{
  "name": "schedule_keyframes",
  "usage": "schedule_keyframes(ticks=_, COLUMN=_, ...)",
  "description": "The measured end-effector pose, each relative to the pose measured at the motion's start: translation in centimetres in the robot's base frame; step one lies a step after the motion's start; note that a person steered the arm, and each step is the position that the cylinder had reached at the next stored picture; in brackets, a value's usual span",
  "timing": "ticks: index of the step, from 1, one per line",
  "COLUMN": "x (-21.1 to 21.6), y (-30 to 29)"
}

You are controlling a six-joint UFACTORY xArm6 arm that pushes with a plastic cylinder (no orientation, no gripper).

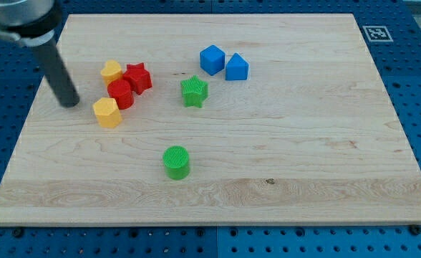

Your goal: Separate the red blocks from the yellow blocks

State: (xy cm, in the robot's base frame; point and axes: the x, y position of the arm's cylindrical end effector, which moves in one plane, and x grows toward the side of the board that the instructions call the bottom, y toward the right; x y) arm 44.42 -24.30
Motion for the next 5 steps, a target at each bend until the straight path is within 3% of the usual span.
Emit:
schedule_keyframes(ticks=2, x=3.7, y=0.2)
schedule_keyframes(ticks=5, x=3.7, y=7.1)
